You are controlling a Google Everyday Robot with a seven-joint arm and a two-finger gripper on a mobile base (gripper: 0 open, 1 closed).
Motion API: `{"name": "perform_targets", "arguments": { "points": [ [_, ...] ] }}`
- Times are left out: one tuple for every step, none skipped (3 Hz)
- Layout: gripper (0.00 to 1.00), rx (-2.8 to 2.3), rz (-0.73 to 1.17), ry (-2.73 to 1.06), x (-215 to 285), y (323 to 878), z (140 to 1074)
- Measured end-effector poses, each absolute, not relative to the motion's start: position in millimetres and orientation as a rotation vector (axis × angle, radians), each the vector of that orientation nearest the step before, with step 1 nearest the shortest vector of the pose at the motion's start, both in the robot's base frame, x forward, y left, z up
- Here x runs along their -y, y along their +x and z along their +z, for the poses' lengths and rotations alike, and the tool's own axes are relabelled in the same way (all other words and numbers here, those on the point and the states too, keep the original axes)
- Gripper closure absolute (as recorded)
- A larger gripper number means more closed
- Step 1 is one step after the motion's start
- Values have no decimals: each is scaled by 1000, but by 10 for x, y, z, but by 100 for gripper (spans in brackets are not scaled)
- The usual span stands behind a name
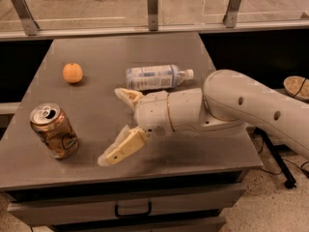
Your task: Knock orange can over
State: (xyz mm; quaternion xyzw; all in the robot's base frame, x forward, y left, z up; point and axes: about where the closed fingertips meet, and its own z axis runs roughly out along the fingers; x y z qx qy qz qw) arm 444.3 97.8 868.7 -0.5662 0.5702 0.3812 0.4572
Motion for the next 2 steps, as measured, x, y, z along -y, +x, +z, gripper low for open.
{"name": "perform_targets", "arguments": {
  "points": [
    [0, -1401, 990, -1383, -1140, 4410, 8611],
    [0, -1379, 1061, -1357, -1318, 4366, 8582]
  ]
}}
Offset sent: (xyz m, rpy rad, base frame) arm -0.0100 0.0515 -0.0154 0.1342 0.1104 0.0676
